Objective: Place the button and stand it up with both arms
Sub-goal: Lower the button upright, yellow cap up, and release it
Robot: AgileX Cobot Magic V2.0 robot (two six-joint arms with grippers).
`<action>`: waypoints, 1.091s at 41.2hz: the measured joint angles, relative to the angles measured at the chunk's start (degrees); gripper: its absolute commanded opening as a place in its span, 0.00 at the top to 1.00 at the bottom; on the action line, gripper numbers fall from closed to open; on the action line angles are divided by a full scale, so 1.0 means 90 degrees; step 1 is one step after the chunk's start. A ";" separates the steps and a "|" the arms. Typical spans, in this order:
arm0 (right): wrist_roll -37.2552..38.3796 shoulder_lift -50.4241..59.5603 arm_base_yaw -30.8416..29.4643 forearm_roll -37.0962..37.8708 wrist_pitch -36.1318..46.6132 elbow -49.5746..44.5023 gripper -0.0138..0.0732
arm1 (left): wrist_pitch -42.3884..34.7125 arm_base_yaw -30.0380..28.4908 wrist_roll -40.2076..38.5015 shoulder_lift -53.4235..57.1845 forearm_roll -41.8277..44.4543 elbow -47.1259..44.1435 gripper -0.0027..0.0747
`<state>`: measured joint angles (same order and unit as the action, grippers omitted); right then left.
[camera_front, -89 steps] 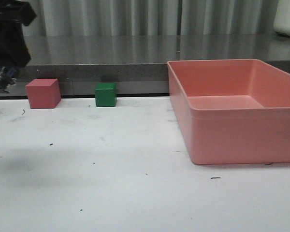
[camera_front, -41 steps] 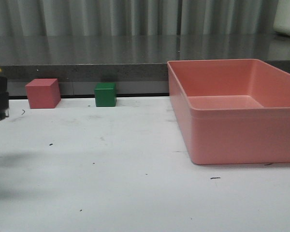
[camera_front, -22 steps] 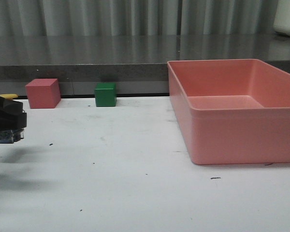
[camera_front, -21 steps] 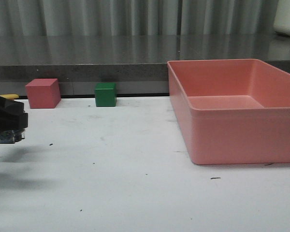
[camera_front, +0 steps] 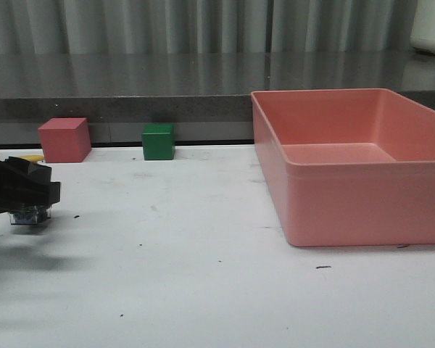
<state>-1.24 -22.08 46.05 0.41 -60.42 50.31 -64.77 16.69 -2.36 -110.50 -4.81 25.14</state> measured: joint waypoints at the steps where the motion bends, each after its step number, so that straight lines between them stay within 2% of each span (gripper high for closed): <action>1: 0.0000 0.0000 0.0000 0.0000 0.0000 0.0000 0.32 | 0.0000 0.0000 0.0000 0.0000 0.0000 0.0000 0.75; 14: 0.0000 0.0000 0.0000 0.0000 0.0000 0.0000 0.32 | -0.0171 0.0000 0.0000 0.0000 0.0006 -0.0322 0.72; 17: 0.0000 0.0000 0.0000 0.0000 0.0000 0.0000 0.32 | -0.0242 0.0000 0.0000 0.0000 0.0006 -0.0397 0.65; 23: 0.0000 0.0000 0.0000 0.0000 0.0000 0.0000 0.32 | -0.0325 0.0000 0.0000 0.0011 0.0015 -0.0551 0.46; 27: 0.0000 0.0000 0.0000 0.0000 0.0000 0.0000 0.32 | -0.0310 0.0000 -0.0015 0.0011 0.0030 -0.0681 0.38; 36: 0.0000 0.0000 0.0000 0.0000 0.0000 0.0000 0.32 | -0.0143 0.0000 -0.0014 0.0388 0.0035 -0.1194 0.38; 45: 0.0000 0.0000 0.0000 0.0000 0.0000 0.0000 0.32 | 0.0048 0.0000 -0.0014 0.1577 0.0035 -0.1688 0.38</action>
<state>-1.24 -22.08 46.05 0.41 -60.42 50.31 -64.33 16.69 -2.49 -96.31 -4.50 9.95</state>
